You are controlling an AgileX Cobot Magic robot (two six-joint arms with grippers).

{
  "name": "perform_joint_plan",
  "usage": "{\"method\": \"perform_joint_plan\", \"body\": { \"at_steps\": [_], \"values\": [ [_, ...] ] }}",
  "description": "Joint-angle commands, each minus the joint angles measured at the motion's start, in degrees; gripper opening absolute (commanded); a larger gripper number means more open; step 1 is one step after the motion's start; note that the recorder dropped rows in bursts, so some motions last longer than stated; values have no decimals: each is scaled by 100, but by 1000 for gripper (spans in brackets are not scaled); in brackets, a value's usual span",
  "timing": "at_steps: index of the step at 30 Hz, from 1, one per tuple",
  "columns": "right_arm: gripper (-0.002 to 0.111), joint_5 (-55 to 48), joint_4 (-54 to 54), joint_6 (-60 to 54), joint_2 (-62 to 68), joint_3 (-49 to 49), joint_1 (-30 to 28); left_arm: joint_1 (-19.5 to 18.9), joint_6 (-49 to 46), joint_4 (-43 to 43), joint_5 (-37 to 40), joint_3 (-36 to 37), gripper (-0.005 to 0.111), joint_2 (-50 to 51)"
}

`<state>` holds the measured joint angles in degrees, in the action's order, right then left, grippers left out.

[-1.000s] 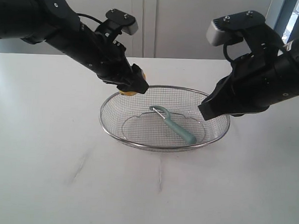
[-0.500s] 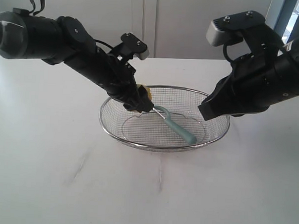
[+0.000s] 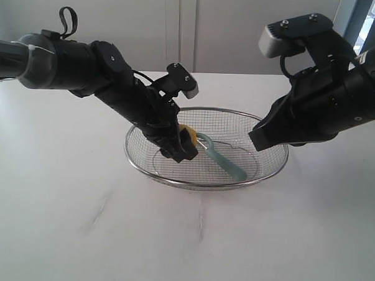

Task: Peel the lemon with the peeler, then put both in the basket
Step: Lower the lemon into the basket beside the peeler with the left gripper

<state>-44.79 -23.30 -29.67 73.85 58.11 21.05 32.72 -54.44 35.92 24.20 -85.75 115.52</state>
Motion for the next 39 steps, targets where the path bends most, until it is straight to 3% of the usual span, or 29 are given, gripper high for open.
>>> {"method": "perform_joint_plan", "body": {
  "at_steps": [1,10,27,29,34,39],
  "values": [
    [0,16,5,-3,-45,-37,4,8,-126,85,123,-25,0,66],
    [0,16,5,-3,-45,-37,4,8,-126,85,151,-25,29,122],
    [0,16,5,-3,-45,-37,4,8,-126,85,235,-25,33,392],
    [0,16,5,-3,-45,-37,4,8,-126,85,235,-25,41,392],
    [0,16,5,-3,-45,-37,4,8,-126,85,235,-25,73,392],
    [0,16,5,-3,-45,-37,4,8,5,85,246,-35,85,382]
  ]
}}
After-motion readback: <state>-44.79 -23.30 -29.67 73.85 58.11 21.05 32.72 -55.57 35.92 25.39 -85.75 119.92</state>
